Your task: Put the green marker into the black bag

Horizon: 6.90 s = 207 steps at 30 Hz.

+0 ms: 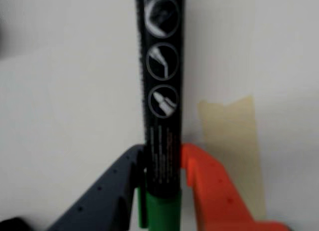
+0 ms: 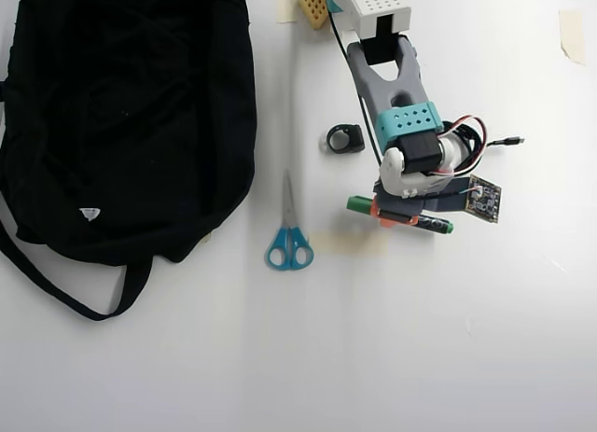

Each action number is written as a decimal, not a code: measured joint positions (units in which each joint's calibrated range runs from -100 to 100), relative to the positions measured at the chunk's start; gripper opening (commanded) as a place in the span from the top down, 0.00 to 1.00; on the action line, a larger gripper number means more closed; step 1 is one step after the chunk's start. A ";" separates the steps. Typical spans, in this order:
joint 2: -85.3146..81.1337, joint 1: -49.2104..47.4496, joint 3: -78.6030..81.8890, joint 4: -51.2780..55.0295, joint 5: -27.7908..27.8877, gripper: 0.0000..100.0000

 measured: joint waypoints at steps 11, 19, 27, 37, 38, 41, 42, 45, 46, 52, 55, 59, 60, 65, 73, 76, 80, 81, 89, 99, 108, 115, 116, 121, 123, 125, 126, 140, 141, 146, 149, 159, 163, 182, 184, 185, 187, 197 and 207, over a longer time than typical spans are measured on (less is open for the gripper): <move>0.00 0.07 -5.27 2.23 -6.89 0.98; 0.00 0.07 -9.12 5.07 -14.41 0.98; 0.00 0.88 -12.50 5.41 -21.00 0.98; 0.00 4.85 -14.62 6.01 -28.77 0.98; 0.00 5.22 -15.09 6.01 -29.01 0.98; 0.00 6.47 -15.80 6.01 -29.26 0.98; 0.00 6.91 -15.96 6.01 -29.26 0.98; 0.00 8.23 -15.96 6.01 -30.28 0.98; 0.00 8.60 -15.96 6.01 -31.31 0.98; 0.00 10.07 -16.35 6.18 -40.05 0.98; 0.00 10.14 -16.43 6.18 -41.95 0.98; 0.00 9.85 -16.43 6.18 -42.49 0.98; 0.00 9.92 -16.43 6.18 -42.44 0.98; 0.00 10.29 -16.43 6.18 -42.54 0.98; 0.00 10.14 -16.90 6.18 -43.13 0.98; 0.00 10.14 -16.90 6.18 -43.08 0.98; -2.08 10.07 -14.39 6.18 -42.98 0.98; -3.57 10.07 -12.81 6.18 -42.98 0.98; -19.68 9.33 7.78 0.34 -43.03 0.98; -34.87 8.60 31.53 -8.07 -43.03 0.98; -45.16 8.60 42.69 -8.93 -43.03 0.98; -50.56 8.60 47.48 -8.93 -43.03 0.98; -51.22 8.60 48.11 -8.93 -43.03 0.98; -54.79 8.60 51.65 -9.10 -43.03 0.98; -56.54 8.67 53.46 -9.19 -43.03 0.98; -58.28 8.89 55.11 -9.19 -43.03 0.98; -59.03 9.40 55.82 -9.19 -43.03 0.98; -71.32 22.12 64.54 -9.19 -43.03 0.98; -71.40 23.66 64.54 -9.19 -43.03 0.98; -71.40 33.58 64.54 -9.19 -43.03 0.98; -71.40 38.21 64.54 -9.19 -43.03 0.98; -71.40 63.12 66.43 -22.07 -43.03 0.98; -66.75 70.17 73.98 -36.41 -42.10 0.98; -53.72 68.55 74.06 -45.43 -38.78 0.66; -53.72 68.55 74.06 -45.43 -38.78 0.67; -53.72 68.55 74.06 -45.43 -38.88 0.67; -53.72 68.55 74.06 -45.43 -38.93 0.70; -66.00 49.52 73.98 -36.24 -42.69 0.98; -91.41 18.52 79.48 -15.89 -43.17 0.98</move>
